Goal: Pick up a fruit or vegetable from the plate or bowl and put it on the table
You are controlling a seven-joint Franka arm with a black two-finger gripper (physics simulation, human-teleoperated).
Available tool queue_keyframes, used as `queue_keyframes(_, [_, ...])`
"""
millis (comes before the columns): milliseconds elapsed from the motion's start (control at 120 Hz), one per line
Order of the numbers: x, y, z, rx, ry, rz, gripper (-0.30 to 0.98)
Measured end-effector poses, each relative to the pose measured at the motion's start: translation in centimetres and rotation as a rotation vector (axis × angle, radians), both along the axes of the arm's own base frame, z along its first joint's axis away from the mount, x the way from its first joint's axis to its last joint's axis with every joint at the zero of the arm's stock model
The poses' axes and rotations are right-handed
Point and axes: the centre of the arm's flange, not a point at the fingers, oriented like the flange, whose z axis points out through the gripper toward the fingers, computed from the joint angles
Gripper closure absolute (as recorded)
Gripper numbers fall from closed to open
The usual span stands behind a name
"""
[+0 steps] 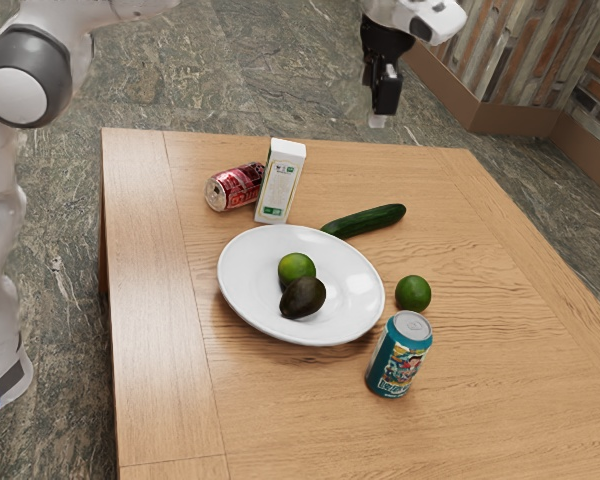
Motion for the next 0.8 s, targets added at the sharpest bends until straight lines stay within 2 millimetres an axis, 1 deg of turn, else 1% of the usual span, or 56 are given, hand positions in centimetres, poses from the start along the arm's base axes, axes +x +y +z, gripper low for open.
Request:
queue_keyframes(33, [-0.4, -2.2, -0.1, 0.013, -0.001, -0.039, 0.0])
queue_keyframes(50, [-0.5, -2.8, -0.1, 0.018, 0.0, -0.051, 0.0])
queue_keyframes(75, [-0.5, -3.2, -0.2, 0.026, 0.001, -0.057, 0.0])
queue_keyframes(108, [-0.4, -3.1, -0.5, 0.037, 0.006, -0.053, 0.0])
queue_keyframes(150, [0.1, -2.4, -1.1, 0.04, 0.018, -0.038, 0.0])
queue_keyframes(217, [0.9, -0.9, -2.8, 0.045, 0.062, -0.005, 0.0])
queue_keyframes(267, [1.4, -0.4, -4.0, 0.05, 0.091, 0.011, 0.0])
queue_keyframes(300, [1.7, -0.6, -4.7, 0.051, 0.107, 0.012, 0.0])
queue_keyframes(342, [1.7, -1.4, -5.6, 0.053, 0.129, 0.004, 0.0])
queue_keyframes(383, [1.7, -2.4, -7.7, 0.057, 0.18, -0.009, 0.0])
queue_keyframes(417, [1.4, -2.5, -9.6, 0.045, 0.224, -0.014, 0.0])
queue_keyframes(475, [-1.0, -0.5, -13.5, 0.011, 0.293, -0.014, 0.0])
queue_keyframes(517, [-2.1, 1.4, -15.4, -0.017, 0.31, -0.003, 0.0])
queue_keyframes(592, [-1.9, 7.2, -18.0, -0.091, 0.31, 0.078, 0.0])
queue_keyframes(617, [-1.7, 8.6, -18.7, -0.114, 0.304, 0.097, 0.0])
queue_keyframes(642, [-1.5, 9.5, -19.5, -0.14, 0.3, 0.108, 0.0])
queue_keyframes(667, [-1.3, 10.0, -20.2, -0.164, 0.297, 0.114, 0.0])
queue_keyframes(700, [-1.1, 10.2, -20.9, -0.195, 0.287, 0.112, 0.0])
queue_keyframes(800, [-0.7, 9.0, -22.3, -0.271, 0.261, 0.08, 0.0])
